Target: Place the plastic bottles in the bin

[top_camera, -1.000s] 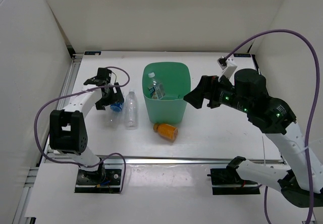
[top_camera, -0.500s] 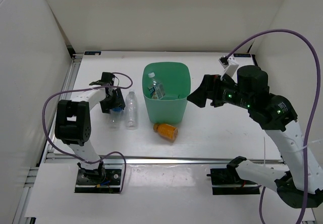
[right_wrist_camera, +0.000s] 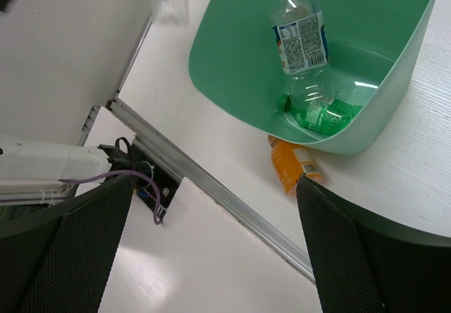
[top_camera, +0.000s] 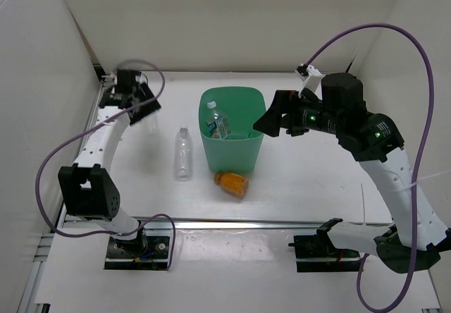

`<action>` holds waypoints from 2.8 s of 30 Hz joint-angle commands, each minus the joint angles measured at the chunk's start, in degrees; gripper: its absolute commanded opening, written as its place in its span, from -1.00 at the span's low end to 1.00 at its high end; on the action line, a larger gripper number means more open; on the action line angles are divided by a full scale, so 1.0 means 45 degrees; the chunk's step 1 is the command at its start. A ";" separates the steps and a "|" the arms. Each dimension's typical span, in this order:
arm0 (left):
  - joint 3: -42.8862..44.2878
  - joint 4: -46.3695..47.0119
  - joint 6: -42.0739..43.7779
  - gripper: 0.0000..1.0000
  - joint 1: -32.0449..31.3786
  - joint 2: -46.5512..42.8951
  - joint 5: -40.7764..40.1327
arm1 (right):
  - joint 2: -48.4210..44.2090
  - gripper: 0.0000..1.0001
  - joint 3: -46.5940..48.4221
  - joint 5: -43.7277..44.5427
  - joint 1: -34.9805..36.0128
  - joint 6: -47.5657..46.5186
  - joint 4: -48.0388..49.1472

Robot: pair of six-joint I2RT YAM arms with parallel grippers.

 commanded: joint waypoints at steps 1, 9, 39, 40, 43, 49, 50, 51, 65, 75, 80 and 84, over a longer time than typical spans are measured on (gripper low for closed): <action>0.3626 0.0352 -0.0649 -0.24 -0.0298 -0.1132 -0.0184 | 0.0007 1.00 0.0549 -0.0299 -0.0055 -0.0025 0.0190; 0.9752 0.0798 -0.0766 -0.27 -0.3184 0.0976 0.1925 | -0.0403 1.00 -0.0621 0.0209 -0.0288 0.0716 0.0445; 0.5762 0.1211 0.0659 1.00 -0.7976 -0.3001 -0.1115 | -0.1945 1.00 -0.2358 0.1301 0.0645 -0.2349 -0.0336; 0.5133 0.1211 0.0659 1.00 -0.7976 -0.3606 -0.1603 | -0.2100 1.00 -0.3038 0.1710 0.1518 -0.2349 -0.0336; 0.2328 0.1076 0.0485 1.00 -0.7976 -0.6204 -0.3499 | -0.2102 1.00 -0.3629 0.4510 0.4033 -0.2777 -0.0200; 0.0302 -0.2136 -0.1350 1.00 -0.7976 -0.8925 -0.5903 | -0.0506 1.00 -0.6207 0.9484 0.9116 -0.4243 0.0951; 0.0302 -0.2631 -0.1546 1.00 -0.7976 -0.8925 -0.6040 | -0.0210 1.00 -0.6422 0.9836 0.9434 -0.4031 0.1127; 0.0302 -0.3062 -0.1780 1.00 -0.7976 -0.8925 -0.6216 | 0.0334 1.00 -0.6849 1.0246 0.9978 -0.3913 0.1283; 0.0283 -0.4881 -0.2368 1.00 -0.7976 -0.9394 -0.6647 | 0.5574 1.00 -0.7438 1.4684 1.1000 -0.2427 0.3275; 0.0790 -0.5488 -0.2661 1.00 -0.7976 -0.9394 -0.6277 | 0.7096 1.00 -0.7440 1.4449 1.0415 -0.2290 0.3902; 0.0790 -0.5605 -0.2796 1.00 -0.7976 -0.9394 -0.6159 | 0.7545 1.00 -0.7674 1.4058 0.9849 -0.2289 0.4427; 0.0673 -0.5605 -0.2934 1.00 -0.7976 -0.9394 -0.6042 | 0.7546 1.00 -0.7946 1.3630 0.9145 -0.2740 0.4937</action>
